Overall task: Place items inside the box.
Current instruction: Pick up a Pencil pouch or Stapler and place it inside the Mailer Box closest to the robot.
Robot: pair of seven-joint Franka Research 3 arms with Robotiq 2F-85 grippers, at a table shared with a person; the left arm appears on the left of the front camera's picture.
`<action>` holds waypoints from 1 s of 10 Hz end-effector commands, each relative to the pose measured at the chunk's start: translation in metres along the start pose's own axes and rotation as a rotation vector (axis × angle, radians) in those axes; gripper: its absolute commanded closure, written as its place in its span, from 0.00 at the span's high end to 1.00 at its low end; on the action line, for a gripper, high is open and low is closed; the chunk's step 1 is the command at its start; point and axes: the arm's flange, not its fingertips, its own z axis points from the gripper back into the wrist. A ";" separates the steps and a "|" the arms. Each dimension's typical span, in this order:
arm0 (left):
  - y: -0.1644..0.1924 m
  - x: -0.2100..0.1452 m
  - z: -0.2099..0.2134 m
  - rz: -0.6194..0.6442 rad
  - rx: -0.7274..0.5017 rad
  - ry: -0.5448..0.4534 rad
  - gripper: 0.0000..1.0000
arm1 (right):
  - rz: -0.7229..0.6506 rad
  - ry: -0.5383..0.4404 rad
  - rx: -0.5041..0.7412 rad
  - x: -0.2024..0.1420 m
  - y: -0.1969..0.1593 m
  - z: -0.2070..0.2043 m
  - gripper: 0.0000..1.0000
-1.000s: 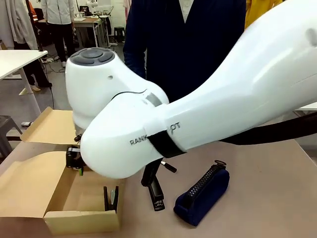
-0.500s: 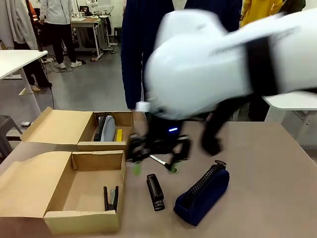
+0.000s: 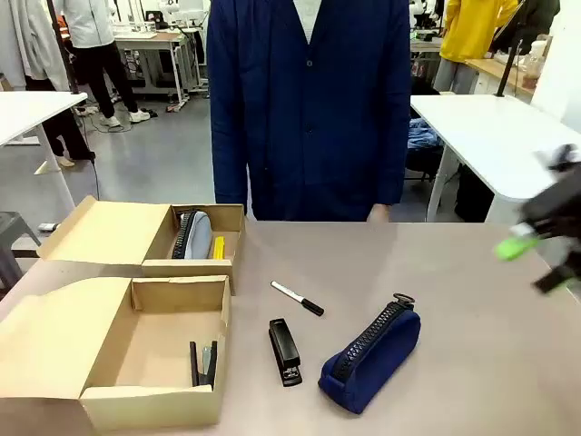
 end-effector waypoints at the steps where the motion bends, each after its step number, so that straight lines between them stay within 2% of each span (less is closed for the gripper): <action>1: -0.002 -0.002 -0.001 -0.021 -0.013 0.005 1.00 | 0.041 -0.102 0.279 -0.052 -0.106 -0.011 1.00; 2: -0.002 -0.002 -0.001 -0.021 -0.013 0.005 1.00 | 0.111 -0.223 0.399 -0.084 -0.151 -0.026 1.00; 3: -0.002 -0.002 -0.001 -0.021 -0.013 0.005 1.00 | 0.111 -0.310 0.419 -0.108 -0.179 -0.050 1.00; 4: -0.002 -0.002 -0.001 -0.021 -0.013 0.005 1.00 | 0.062 -0.331 0.345 -0.125 -0.195 -0.079 1.00; 5: -0.002 -0.002 -0.001 -0.021 -0.013 0.005 1.00 | -0.034 -0.237 0.241 -0.130 -0.205 -0.107 1.00; 6: -0.002 -0.002 -0.001 -0.021 -0.013 0.005 1.00 | 0.044 -0.328 0.378 -0.064 -0.179 0.095 1.00; 10: -0.002 -0.002 -0.001 -0.021 -0.013 0.005 1.00 | 0.044 -0.328 0.378 -0.064 -0.179 0.095 1.00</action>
